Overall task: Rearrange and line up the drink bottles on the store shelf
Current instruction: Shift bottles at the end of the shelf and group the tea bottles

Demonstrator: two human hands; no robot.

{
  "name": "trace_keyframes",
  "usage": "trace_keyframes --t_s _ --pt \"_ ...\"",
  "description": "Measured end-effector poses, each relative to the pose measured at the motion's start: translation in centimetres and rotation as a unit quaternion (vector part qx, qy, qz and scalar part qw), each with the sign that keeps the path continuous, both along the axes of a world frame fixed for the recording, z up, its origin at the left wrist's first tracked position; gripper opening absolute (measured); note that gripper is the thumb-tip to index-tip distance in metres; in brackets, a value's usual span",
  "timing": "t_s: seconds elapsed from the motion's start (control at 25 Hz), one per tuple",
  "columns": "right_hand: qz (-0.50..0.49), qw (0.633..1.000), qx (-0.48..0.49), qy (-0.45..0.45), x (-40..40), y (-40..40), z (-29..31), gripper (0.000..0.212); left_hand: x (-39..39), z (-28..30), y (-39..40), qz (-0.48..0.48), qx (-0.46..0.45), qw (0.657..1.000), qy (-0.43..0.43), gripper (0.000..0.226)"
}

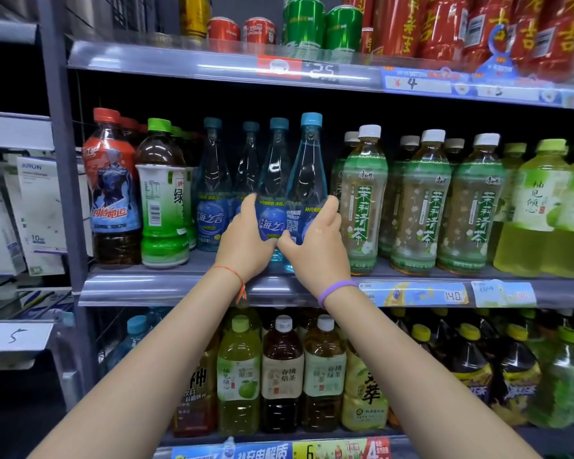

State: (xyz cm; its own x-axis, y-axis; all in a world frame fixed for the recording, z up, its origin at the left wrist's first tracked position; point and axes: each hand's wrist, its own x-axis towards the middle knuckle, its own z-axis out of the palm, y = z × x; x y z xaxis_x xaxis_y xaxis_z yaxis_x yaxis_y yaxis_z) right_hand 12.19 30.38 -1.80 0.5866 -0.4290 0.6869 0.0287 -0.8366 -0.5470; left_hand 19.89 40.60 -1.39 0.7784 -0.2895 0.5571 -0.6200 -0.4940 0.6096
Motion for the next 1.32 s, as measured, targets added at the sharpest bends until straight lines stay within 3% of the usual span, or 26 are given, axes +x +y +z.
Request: trace_keyframes --t_s 0.2,0.28,0.52,0.8,0.92,1.0,1.08,1.16,1.24,1.32 --pt "-0.002 1.000 0.004 0.003 -0.1 0.3 -0.2 0.093 0.3 1.2 -1.3 -0.058 -0.080 0.986 0.133 0.055" --pt "-0.012 1.000 -0.003 0.000 -0.1 0.4 -0.2 0.095 0.3 1.6 -1.9 -0.091 -0.116 0.972 0.180 0.053" --pt "-0.004 1.000 0.008 -0.014 -0.2 0.3 -0.3 0.094 0.4 1.8 -2.3 -0.117 -0.108 0.967 0.200 0.056" --pt "-0.066 0.997 -0.026 -0.021 0.2 1.7 -0.5 0.093 1.0 1.0 -0.2 -0.098 -0.112 0.980 0.130 0.051" --pt "-0.081 0.980 -0.124 -0.136 0.2 3.5 -0.4 0.077 0.7 0.6 1.5 -0.030 -0.160 0.986 -0.042 0.039" --pt "0.001 0.965 -0.167 -0.202 0.9 4.5 0.4 0.057 0.6 0.5 2.6 0.018 -0.172 0.976 -0.131 0.041" --pt "0.112 0.979 -0.065 -0.155 1.9 5.6 1.4 0.044 1.0 0.6 3.0 0.048 -0.128 0.984 -0.116 0.052" --pt "0.176 0.975 0.135 -0.022 3.1 6.2 2.5 0.045 1.3 0.9 3.0 0.048 -0.106 0.993 -0.002 0.069" --pt "0.168 0.950 0.256 0.062 4.7 6.1 3.0 0.055 1.4 1.3 2.8 0.031 -0.130 0.987 0.091 0.080" --pt "0.151 0.937 0.306 0.069 5.7 5.9 3.3 0.062 1.4 1.8 2.6 0.038 -0.148 0.981 0.118 0.083"
